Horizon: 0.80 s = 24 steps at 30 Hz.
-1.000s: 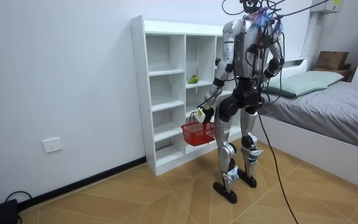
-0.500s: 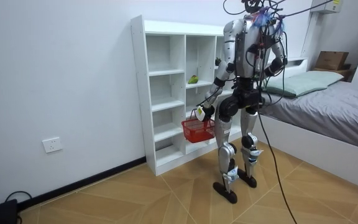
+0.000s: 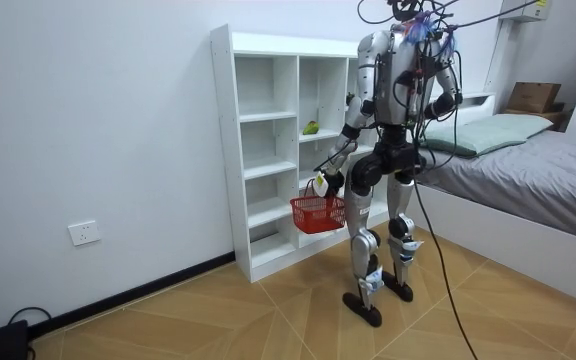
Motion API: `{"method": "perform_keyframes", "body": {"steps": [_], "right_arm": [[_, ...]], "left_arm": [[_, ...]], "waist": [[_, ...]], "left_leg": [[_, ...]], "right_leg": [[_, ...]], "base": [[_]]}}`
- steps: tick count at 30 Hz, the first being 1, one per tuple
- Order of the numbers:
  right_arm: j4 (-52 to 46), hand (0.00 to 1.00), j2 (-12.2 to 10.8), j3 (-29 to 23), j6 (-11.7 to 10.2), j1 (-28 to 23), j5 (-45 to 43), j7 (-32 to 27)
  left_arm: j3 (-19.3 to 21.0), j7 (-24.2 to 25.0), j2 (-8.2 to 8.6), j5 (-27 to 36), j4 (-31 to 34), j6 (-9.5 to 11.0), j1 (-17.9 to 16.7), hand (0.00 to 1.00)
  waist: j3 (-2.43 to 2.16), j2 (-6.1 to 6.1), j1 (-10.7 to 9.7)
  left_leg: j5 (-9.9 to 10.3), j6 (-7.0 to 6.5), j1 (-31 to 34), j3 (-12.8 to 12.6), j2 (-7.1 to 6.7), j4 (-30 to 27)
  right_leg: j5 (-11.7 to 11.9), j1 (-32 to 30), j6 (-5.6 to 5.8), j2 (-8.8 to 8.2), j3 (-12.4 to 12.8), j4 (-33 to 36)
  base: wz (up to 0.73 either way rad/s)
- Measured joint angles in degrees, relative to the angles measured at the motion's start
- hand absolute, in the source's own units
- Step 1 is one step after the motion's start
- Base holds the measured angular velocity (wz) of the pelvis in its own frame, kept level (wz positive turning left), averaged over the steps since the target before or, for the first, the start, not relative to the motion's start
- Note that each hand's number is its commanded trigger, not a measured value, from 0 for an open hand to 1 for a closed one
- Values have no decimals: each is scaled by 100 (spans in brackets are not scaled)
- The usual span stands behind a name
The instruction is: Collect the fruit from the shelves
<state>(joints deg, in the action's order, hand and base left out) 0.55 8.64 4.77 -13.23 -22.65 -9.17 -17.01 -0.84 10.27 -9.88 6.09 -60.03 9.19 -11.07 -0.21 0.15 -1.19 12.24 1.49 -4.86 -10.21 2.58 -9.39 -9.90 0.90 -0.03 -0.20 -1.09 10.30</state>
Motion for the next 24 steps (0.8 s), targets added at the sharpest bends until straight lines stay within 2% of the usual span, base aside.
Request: {"method": "perform_keyframes", "body": {"steps": [10, 18, 24], "right_arm": [[-126, 0, 9, 77, 0, 206, -49, -244], [-346, 0, 35, 80, -117, 424, -277, -629], [-716, 0, 219, 89, -124, 466, -285, -1042]], "left_arm": [[-54, 93, 4, -6, -127, -1, 32, 100], [-50, 163, -3, -4, 39, 1, 8, 100], [-105, 129, -11, 0, 38, 0, 29, 100]], "waist": [[18, 53, 10], [14, 29, 25], [2, -14, 33]], "left_leg": [[1, -1, 26, -68, 21, 52], [-10, -18, 45, -62, 26, 79], [-10, -18, 35, -59, 26, 79]], "right_leg": [[11, -101, -2, 21, 6, 45], [17, -109, -11, 28, 0, 34], [17, -97, -11, 28, -11, 21]], "base": [[-1], [0], [0]]}}
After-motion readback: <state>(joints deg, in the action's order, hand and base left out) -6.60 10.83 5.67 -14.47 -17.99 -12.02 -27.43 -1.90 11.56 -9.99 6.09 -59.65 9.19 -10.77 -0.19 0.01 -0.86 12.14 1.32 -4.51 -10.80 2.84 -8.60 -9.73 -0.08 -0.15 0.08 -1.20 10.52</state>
